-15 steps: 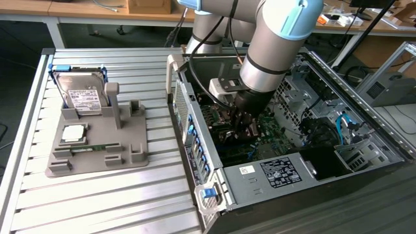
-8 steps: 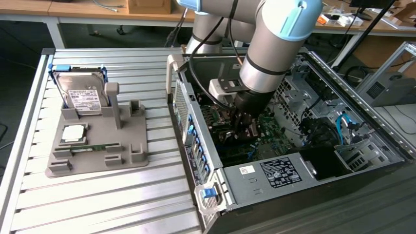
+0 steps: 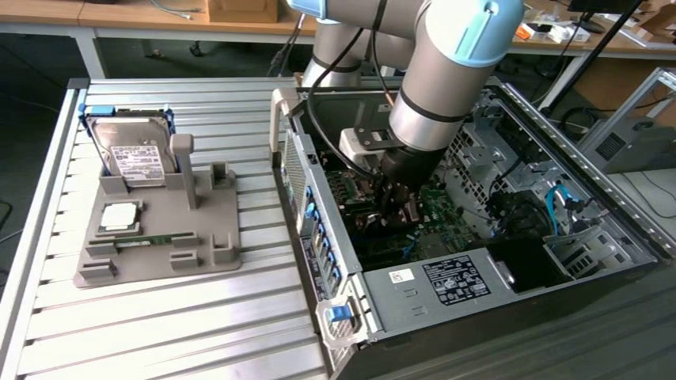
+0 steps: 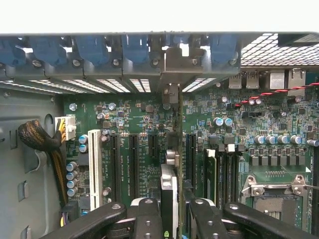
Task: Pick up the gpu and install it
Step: 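Insert the gpu into the slot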
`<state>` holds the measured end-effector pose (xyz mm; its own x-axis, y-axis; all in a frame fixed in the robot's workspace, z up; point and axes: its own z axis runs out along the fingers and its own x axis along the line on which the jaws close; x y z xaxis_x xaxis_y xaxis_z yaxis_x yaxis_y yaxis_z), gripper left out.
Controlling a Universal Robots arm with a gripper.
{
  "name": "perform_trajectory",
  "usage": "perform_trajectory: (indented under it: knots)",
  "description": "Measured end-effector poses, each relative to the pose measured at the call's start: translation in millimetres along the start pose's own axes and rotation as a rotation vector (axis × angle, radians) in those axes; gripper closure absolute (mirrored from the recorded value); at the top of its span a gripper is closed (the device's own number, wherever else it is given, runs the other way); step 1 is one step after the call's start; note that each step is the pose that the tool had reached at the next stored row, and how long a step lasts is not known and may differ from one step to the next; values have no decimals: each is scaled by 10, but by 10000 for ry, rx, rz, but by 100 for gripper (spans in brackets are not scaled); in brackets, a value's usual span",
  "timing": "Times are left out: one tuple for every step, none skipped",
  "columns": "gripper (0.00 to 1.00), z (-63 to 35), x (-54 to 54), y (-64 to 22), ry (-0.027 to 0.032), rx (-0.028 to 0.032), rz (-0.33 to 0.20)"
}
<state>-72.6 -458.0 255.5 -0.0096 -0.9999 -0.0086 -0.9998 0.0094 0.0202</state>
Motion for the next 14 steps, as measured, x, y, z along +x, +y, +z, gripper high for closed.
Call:
perform_trajectory:
  knots:
    - [73, 2, 0, 0, -6, 1, 1]
    - [72, 2, 0, 0, -3, 2, 0]
    - [66, 1, 0, 0, -1, 1, 0]
    - [60, 0, 0, 0, 0, 1, 1]
    - [60, -1, 0, 0, 2, 0, 0]
    - [54, 0, 0, 0, 1, 0, 0]
    - [47, -1, 0, 0, 2, 0, 0]
    - [47, -1, 0, 0, 2, 0, 0]
    - [47, 0, 0, 0, 10, 1, 0]
    - [47, -3, 0, -1, 35, 0, 1]
    - [47, -21, 1, 0, 52, -3, 2]
    - [47, -41, 0, 0, 48, 0, 3]
    - [47, -75, 0, 1, 47, 1, 4]
    - [47, -108, -1, 2, 48, 1, 4]
